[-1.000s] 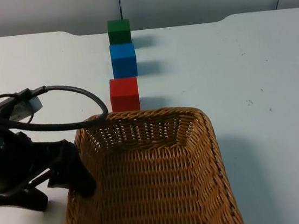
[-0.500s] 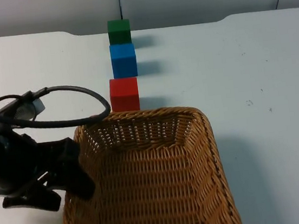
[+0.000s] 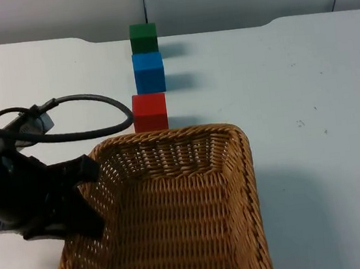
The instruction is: Pick up the basket with the left hand and place the blue cube into the basket with the right hand.
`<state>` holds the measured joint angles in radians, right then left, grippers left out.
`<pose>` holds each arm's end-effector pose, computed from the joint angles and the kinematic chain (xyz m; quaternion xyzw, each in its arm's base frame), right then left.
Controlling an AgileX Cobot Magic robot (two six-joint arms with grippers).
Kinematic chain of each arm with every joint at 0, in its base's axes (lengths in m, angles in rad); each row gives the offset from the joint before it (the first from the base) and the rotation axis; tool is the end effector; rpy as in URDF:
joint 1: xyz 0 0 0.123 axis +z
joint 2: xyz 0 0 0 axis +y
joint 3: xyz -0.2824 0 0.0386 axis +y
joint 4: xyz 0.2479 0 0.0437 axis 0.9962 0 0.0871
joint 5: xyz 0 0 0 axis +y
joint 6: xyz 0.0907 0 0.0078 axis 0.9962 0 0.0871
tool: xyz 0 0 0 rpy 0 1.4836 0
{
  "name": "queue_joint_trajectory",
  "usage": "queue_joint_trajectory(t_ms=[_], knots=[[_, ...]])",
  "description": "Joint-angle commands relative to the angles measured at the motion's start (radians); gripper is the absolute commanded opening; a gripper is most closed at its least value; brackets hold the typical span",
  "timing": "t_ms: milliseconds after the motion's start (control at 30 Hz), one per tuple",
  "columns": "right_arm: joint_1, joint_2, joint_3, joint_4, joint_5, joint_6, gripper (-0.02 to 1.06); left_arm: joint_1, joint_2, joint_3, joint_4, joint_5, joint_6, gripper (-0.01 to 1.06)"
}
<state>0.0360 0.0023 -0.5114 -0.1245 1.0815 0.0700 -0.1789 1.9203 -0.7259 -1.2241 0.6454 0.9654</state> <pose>-0.0067 -0.0102 0.2792 0.0179 0.8544 -0.0347 0.5181 0.2669 -0.1007 0.0873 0.0307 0.9498 -0.3079 0.0473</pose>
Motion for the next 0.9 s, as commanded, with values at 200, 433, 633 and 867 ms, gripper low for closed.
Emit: queue_joint_trajectory(t_ms=[200,433,633,867], knots=[[-0.008,-0.002,0.005,-0.009,-0.005,0.002,1.04,-0.004,-0.041,0.003,-0.015,0.020,-0.007,0.00],[-0.008,-0.002,0.005,-0.009,-0.005,0.002,1.04,0.024,-0.228,0.003,0.020,0.069,-0.074,0.00],[-0.008,-0.002,0.005,-0.009,-0.005,0.002,1.04,0.080,-0.379,0.003,0.181,0.076,-0.225,0.00],[-0.008,-0.002,0.005,-0.009,-0.005,0.002,1.04,0.203,-0.439,-0.009,0.304,0.157,-0.293,0.00]])
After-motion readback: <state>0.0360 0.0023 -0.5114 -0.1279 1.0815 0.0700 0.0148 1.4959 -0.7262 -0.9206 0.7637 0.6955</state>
